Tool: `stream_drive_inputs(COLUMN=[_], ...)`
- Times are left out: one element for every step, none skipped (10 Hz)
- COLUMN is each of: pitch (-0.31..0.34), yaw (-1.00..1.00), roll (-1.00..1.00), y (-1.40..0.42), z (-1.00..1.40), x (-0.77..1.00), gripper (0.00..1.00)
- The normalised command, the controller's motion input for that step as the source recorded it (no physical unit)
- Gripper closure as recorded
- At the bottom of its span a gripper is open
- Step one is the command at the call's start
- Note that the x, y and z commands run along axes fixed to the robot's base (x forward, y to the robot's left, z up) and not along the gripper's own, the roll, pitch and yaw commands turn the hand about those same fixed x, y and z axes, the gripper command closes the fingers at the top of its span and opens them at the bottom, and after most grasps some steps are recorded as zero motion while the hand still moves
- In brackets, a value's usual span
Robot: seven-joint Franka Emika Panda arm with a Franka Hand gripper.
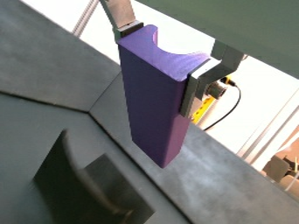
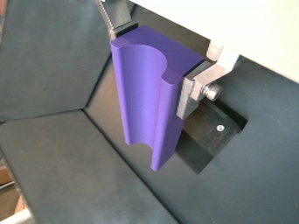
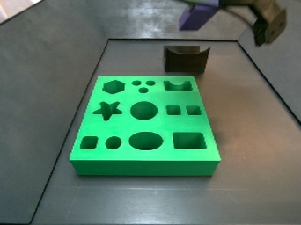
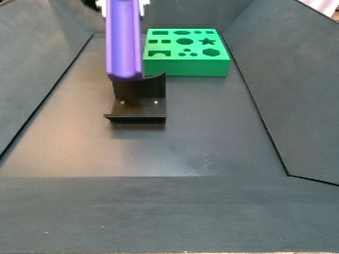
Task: Pick up the arch object. Move up. Place the arch object on the fixture. Regrasp the arch object. Move to above the board. Insert the arch object.
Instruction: Move to above the board.
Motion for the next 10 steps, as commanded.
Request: stream_drive_inputs(pitch=[0.115,0.117,0.119,0.113,0.104,0.100,0.087,-0.026,-0.033,-0.059], yaw=[0.07,0.08,0.08,0.09,0.10,0.10,0.10,-0.09,-0.09,-0.09], roll=[-0.02,-0.02,-0.02,-0.02,-0.03,-0.03,-0.04,-1.00,-1.00,-1.00], y=[-0.03,-0.03,-0.03,-0.03,-0.02,-0.02,-0.01,-1.00,-1.00,-1.00], z=[1.00,1.00,1.00,0.88,0.60,0.49,0.27,0.28,0.27,0.30], x=[0.08,0.08,0.08,0.07,0.04,0.03,0.02,-0.78,-0.78,-0.85], gripper=[1.00,1.00,1.00,1.00,1.00,1.00,1.00,1.00,1.00,1.00])
